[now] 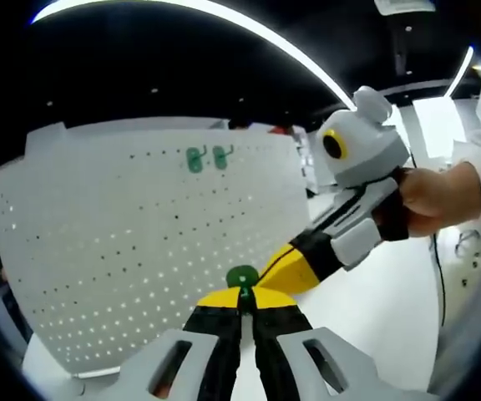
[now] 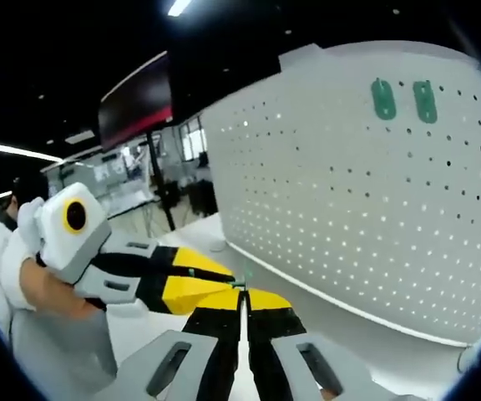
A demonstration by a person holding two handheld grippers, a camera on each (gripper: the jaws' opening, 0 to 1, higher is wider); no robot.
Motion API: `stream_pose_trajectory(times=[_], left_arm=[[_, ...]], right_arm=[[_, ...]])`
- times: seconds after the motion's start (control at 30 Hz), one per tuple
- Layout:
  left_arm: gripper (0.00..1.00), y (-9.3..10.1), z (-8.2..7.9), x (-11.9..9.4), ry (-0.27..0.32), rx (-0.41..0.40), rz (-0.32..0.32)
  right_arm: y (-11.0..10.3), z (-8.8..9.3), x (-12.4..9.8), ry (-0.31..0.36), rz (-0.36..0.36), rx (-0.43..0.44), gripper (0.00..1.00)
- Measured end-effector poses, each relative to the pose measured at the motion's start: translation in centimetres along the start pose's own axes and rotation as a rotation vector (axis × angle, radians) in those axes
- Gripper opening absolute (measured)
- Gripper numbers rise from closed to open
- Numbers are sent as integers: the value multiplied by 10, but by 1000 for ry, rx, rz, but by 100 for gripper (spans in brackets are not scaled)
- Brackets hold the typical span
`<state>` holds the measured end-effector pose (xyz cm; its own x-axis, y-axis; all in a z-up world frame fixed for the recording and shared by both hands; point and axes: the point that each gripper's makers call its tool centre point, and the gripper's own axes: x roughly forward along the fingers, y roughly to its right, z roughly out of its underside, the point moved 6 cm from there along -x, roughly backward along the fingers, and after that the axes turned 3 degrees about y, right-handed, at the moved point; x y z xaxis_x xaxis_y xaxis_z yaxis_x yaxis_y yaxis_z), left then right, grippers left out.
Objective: Insert the hook assembly into the mounting plate slot until the hook locks in place.
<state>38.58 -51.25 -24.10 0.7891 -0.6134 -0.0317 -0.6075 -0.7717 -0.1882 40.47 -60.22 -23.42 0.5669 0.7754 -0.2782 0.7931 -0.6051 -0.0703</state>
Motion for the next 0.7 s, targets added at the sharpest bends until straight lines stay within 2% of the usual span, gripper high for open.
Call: stream_pose_trajectory(times=[0.3, 0.53, 0.7], left_arm=[[3, 0, -9, 3, 7, -13, -27], [3, 2, -17, 6, 6, -21, -56], [3, 0, -27, 6, 33, -31, -91]], right_arm=[[4, -8, -9, 25, 46, -85, 11], [10, -11, -19, 43, 100, -143, 27], [13, -15, -28, 56, 135, -165, 42]])
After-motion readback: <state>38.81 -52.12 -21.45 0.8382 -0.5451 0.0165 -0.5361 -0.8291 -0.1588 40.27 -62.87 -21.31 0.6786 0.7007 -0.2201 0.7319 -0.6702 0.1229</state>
